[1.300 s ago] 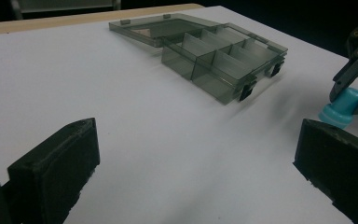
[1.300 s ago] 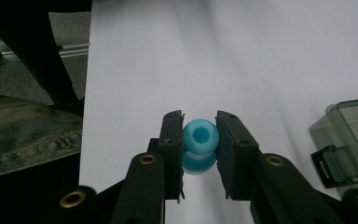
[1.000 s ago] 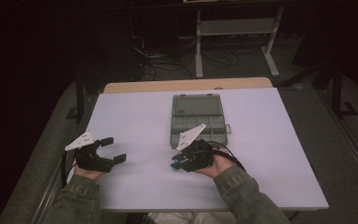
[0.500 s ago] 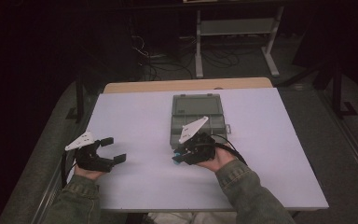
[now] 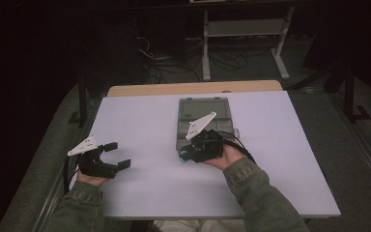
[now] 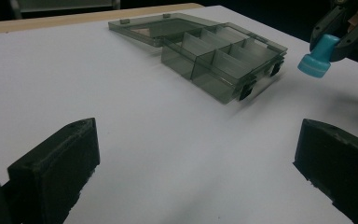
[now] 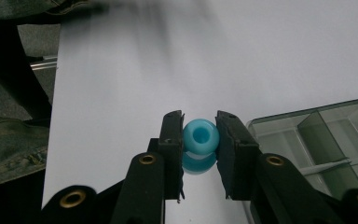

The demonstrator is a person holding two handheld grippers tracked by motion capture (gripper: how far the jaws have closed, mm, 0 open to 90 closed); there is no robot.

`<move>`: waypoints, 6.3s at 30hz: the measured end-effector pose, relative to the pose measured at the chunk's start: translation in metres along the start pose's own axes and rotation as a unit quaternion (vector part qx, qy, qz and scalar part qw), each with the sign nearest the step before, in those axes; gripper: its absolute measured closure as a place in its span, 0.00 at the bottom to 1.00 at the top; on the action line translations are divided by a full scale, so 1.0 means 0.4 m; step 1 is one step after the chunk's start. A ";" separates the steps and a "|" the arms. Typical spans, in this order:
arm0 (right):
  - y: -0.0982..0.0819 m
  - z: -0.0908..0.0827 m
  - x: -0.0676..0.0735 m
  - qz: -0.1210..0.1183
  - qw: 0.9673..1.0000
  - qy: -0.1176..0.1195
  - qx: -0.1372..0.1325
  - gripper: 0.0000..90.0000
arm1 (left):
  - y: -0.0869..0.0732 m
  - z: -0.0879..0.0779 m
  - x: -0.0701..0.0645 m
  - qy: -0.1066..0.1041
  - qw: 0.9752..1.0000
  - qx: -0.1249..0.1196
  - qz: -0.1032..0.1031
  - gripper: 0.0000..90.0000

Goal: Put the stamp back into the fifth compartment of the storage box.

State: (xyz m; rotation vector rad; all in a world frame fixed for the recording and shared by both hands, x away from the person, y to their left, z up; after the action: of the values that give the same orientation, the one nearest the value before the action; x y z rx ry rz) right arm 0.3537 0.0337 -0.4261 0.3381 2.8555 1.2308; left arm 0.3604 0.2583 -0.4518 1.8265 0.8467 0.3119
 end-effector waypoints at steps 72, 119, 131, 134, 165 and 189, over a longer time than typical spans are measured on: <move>-0.013 0.086 -0.218 0.072 0.996 -0.036 0.039 0.79 | 0.001 -0.001 0.000 -0.003 1.000 -0.001 0.000 0.00; -0.011 -0.009 -0.233 0.089 0.992 -0.086 0.000 0.00 | -0.001 0.000 -0.001 -0.003 1.000 0.001 0.001 0.00; -0.036 -0.068 -0.239 0.100 0.989 -0.105 -0.020 0.00 | -0.002 0.001 0.000 -0.003 1.000 0.002 0.000 0.00; -0.050 -0.083 -0.240 0.103 0.989 -0.108 -0.024 0.00 | -0.002 0.002 0.000 -0.003 1.000 0.003 0.000 0.00; -0.128 -0.180 -0.219 0.123 0.982 -0.130 -0.063 0.00 | -0.003 0.003 -0.001 -0.002 1.000 0.003 0.000 0.00; -0.226 -0.211 -0.192 0.147 0.976 -0.134 -0.091 0.00 | -0.001 0.004 -0.001 -0.002 1.000 0.001 0.000 0.00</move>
State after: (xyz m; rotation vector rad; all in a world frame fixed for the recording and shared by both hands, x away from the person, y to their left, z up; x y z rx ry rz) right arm 0.4030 -0.1027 -0.4383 0.8730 2.5063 1.3547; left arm 0.3606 0.2570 -0.4526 1.8288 0.8441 0.3065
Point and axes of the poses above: each handheld gripper's, and its own axes: z roughly forward along the jaws, y roughly out of its top, x roughly to its left, the point moved 10 cm from there along z, roughly forward along the jaws, and after that the axes turned 3 degrees about y, right-handed, at the moved point
